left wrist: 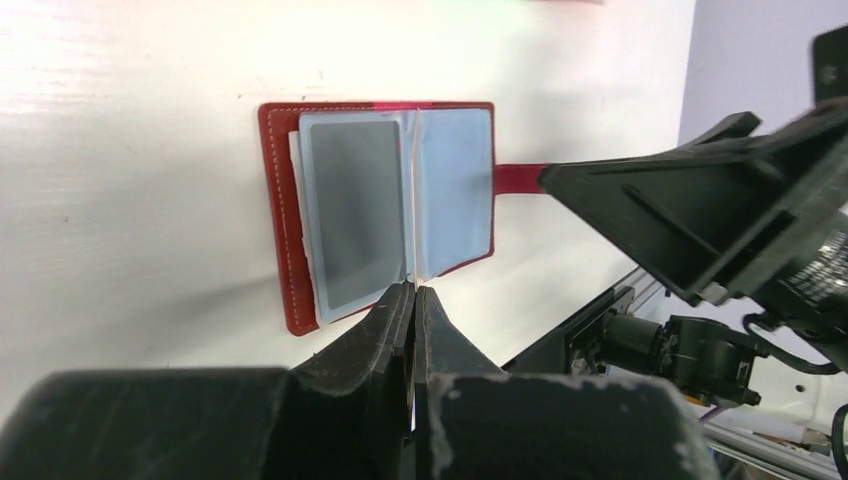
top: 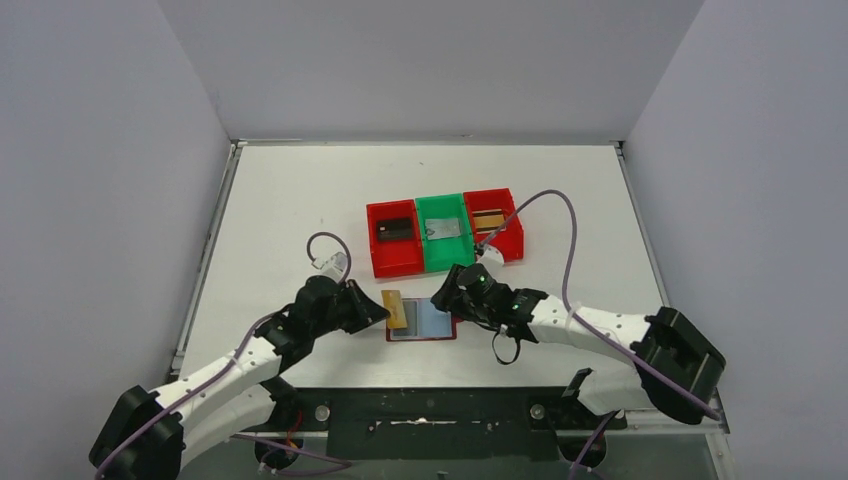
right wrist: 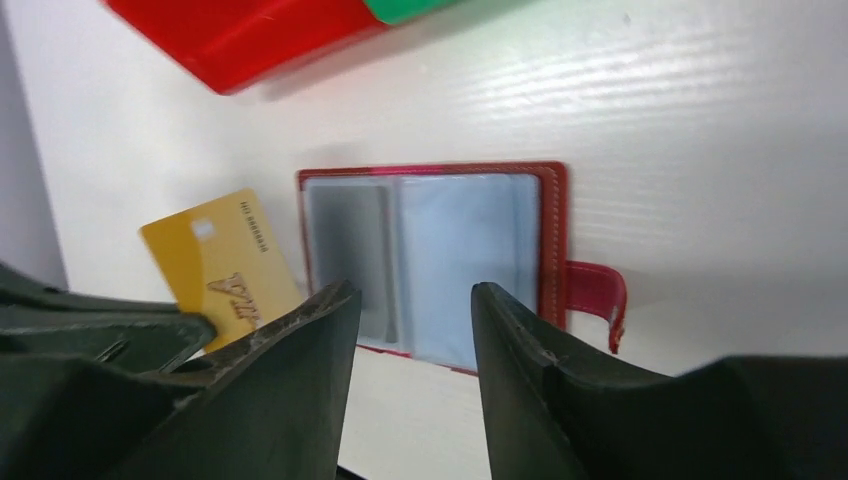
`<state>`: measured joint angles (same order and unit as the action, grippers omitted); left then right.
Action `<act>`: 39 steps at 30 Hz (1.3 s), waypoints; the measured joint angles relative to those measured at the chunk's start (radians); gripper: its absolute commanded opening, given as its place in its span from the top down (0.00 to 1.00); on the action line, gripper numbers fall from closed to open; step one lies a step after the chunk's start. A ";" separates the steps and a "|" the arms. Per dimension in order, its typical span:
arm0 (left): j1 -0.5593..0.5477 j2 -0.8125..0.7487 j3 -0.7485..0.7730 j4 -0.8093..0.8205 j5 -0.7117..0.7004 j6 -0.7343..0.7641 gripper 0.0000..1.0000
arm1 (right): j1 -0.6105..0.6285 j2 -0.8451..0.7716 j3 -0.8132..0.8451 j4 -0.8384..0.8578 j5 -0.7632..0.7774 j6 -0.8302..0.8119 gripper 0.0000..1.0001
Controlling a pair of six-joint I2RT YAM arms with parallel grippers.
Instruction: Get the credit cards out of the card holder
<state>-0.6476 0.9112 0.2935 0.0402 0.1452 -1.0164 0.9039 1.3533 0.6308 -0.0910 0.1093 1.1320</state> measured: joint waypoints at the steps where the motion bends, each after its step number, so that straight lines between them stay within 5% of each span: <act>1: 0.003 -0.017 0.007 -0.017 0.000 0.008 1.00 | 0.000 -0.034 0.003 0.000 0.004 -0.023 0.51; 12: 0.014 -0.140 0.106 -0.086 -0.010 0.086 1.00 | -0.054 -0.270 0.026 0.058 0.068 -0.241 0.33; 19: 0.014 -0.201 0.111 -0.076 -0.007 0.085 1.00 | -0.155 -0.272 0.026 0.143 -0.153 -0.297 0.16; 39: 0.020 -0.251 0.056 0.114 0.053 -0.010 1.00 | -0.176 -0.016 0.027 0.526 -0.673 -0.226 0.44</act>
<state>-0.6273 0.6601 0.3496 0.1543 0.1982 -1.0267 0.7280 1.3373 0.6575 0.4347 -0.5640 0.9062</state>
